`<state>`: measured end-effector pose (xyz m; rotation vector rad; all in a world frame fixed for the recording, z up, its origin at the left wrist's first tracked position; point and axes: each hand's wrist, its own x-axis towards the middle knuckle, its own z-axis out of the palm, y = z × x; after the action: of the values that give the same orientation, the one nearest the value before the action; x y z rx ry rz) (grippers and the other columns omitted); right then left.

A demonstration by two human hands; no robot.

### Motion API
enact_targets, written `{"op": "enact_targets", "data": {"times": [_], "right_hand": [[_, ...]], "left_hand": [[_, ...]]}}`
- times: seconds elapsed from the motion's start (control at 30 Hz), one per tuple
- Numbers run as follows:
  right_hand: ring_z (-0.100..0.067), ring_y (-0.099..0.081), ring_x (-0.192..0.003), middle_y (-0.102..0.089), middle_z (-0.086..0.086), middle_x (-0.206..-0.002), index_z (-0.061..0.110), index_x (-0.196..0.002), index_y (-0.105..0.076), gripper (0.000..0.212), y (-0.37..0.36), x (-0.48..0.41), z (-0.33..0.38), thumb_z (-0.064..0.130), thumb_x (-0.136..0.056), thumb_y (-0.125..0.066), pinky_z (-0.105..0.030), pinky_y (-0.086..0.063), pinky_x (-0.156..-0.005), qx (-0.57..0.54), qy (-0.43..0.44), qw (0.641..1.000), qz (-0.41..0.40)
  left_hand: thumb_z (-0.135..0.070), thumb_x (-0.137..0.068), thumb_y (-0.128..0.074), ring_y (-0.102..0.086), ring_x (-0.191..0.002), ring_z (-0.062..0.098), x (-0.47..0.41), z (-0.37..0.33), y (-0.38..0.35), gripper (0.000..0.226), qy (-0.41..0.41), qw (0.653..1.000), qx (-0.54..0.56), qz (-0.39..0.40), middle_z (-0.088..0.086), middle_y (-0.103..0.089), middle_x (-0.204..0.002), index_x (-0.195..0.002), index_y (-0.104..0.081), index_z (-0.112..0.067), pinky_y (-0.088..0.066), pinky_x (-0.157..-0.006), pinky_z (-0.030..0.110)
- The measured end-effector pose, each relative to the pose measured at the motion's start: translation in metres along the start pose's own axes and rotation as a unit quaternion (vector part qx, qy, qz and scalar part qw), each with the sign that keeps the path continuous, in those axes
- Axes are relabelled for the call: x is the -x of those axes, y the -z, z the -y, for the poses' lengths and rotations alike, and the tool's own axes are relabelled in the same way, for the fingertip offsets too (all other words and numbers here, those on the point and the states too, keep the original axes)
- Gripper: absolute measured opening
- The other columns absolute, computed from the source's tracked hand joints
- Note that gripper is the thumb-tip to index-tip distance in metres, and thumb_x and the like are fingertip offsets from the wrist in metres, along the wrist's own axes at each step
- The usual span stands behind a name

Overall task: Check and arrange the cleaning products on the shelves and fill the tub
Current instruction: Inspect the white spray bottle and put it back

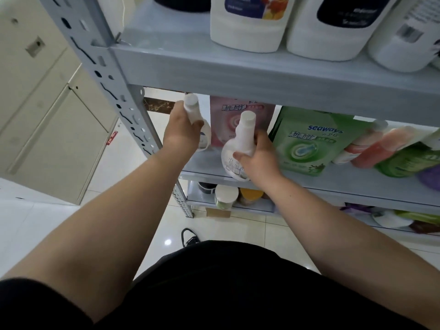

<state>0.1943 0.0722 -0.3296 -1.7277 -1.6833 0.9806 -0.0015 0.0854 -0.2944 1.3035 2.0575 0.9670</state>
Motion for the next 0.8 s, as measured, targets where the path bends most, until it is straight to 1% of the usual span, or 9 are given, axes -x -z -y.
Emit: {"op": "enact_targets", "data": {"times": [0.1, 0.17, 0.23, 0.33, 0.4, 0.5, 0.63, 0.73, 0.8], "right_hand": [[-0.028, -0.058, -0.11, -0.056, -0.006, -0.129, 0.017, -0.133, -0.044, 0.059, -0.006, -0.004, 0.005, 0.023, -0.086, -0.08, -0.04, -0.051, -0.09, 0.001, -0.005, 1.0, 0.0], [-0.025, -0.056, -0.108, -0.053, -0.002, -0.123, 0.016, -0.134, -0.044, 0.058, -0.012, -0.004, 0.009, 0.022, -0.088, -0.079, -0.034, -0.045, -0.086, 0.0, -0.002, 1.0, 0.008], [-0.021, -0.054, -0.108, -0.055, -0.001, -0.127, 0.019, -0.138, -0.044, 0.059, -0.019, -0.006, 0.015, 0.022, -0.089, -0.077, -0.031, -0.04, -0.086, 0.008, 0.01, 1.0, 0.018], [-0.018, -0.053, -0.108, -0.058, -0.001, -0.132, 0.023, -0.138, -0.045, 0.057, -0.035, -0.012, 0.03, 0.021, -0.09, -0.076, -0.032, -0.041, -0.087, 0.028, 0.044, 0.998, 0.039], [-0.022, -0.058, -0.11, -0.061, -0.001, -0.127, 0.023, -0.134, -0.045, 0.053, -0.046, -0.019, 0.044, 0.023, -0.091, -0.075, -0.032, -0.041, -0.085, 0.056, 0.057, 0.995, 0.054], [-0.027, -0.062, -0.111, -0.063, -0.004, -0.124, 0.022, -0.131, -0.047, 0.048, -0.06, -0.031, 0.066, 0.028, -0.091, -0.075, -0.037, -0.048, -0.086, 0.107, 0.063, 0.99, 0.062], [-0.03, -0.059, -0.114, -0.05, -0.007, -0.13, 0.027, -0.137, -0.049, 0.051, -0.075, -0.045, 0.081, 0.03, -0.092, -0.073, -0.038, -0.047, -0.09, 0.136, 0.076, 0.987, 0.04], [-0.033, -0.06, -0.108, -0.045, -0.009, -0.127, 0.026, -0.137, -0.048, 0.049, -0.083, -0.055, 0.088, 0.032, -0.094, -0.069, -0.035, -0.043, -0.081, 0.154, 0.07, 0.985, 0.028], [-0.035, -0.06, -0.108, -0.044, -0.01, -0.127, 0.026, -0.138, -0.047, 0.049, -0.085, -0.06, 0.091, 0.033, -0.094, -0.067, -0.036, -0.044, -0.08, 0.167, 0.069, 0.983, 0.028]], "left_hand": [[-0.017, -0.097, -0.063, -0.052, -0.1, 0.023, 0.027, 0.013, 0.006, 0.042, -0.033, 0.999, -0.005, -0.007, 0.001, -0.056, -0.115, -0.134, -0.045, -0.012, -0.039, -0.084, 0.032], [-0.02, -0.097, -0.064, -0.055, -0.11, 0.029, 0.042, 0.02, 0.012, 0.045, -0.045, 0.999, -0.023, -0.002, 0.009, -0.057, -0.126, -0.136, -0.044, -0.01, -0.043, -0.086, 0.036], [-0.022, -0.097, -0.065, -0.055, -0.113, 0.03, 0.055, 0.026, 0.019, 0.045, -0.039, 0.998, -0.046, 0.001, 0.011, -0.057, -0.128, -0.134, -0.044, -0.009, -0.042, -0.085, 0.036], [-0.025, -0.095, -0.067, -0.055, -0.11, 0.029, 0.074, 0.038, 0.029, 0.044, -0.049, 0.997, -0.053, 0.004, 0.01, -0.057, -0.125, -0.131, -0.048, -0.009, -0.039, -0.082, 0.033], [-0.025, -0.095, -0.067, -0.054, -0.11, 0.03, 0.084, 0.046, 0.036, 0.045, -0.048, 0.997, -0.052, 0.007, 0.012, -0.057, -0.126, -0.132, -0.048, -0.008, -0.038, -0.08, 0.033], [-0.028, -0.095, -0.067, -0.054, -0.111, 0.027, 0.09, 0.055, 0.046, 0.047, -0.034, 0.998, -0.056, 0.01, 0.009, -0.057, -0.126, -0.133, -0.047, -0.009, -0.04, -0.08, 0.034], [-0.028, -0.095, -0.067, -0.053, -0.116, 0.023, 0.093, 0.065, 0.056, 0.048, -0.026, 0.998, -0.051, 0.018, 0.005, -0.057, -0.13, -0.137, -0.046, -0.013, -0.039, -0.083, 0.031], [-0.028, -0.095, -0.067, -0.054, -0.115, 0.022, 0.091, 0.066, 0.057, 0.048, -0.022, 0.999, -0.041, 0.02, 0.003, -0.058, -0.128, -0.136, -0.047, -0.014, -0.04, -0.084, 0.031], [-0.029, -0.095, -0.067, -0.055, -0.114, 0.022, 0.089, 0.065, 0.057, 0.048, -0.017, 0.999, -0.031, 0.026, 0.002, -0.058, -0.128, -0.136, -0.047, -0.015, -0.043, -0.084, 0.033]]}}
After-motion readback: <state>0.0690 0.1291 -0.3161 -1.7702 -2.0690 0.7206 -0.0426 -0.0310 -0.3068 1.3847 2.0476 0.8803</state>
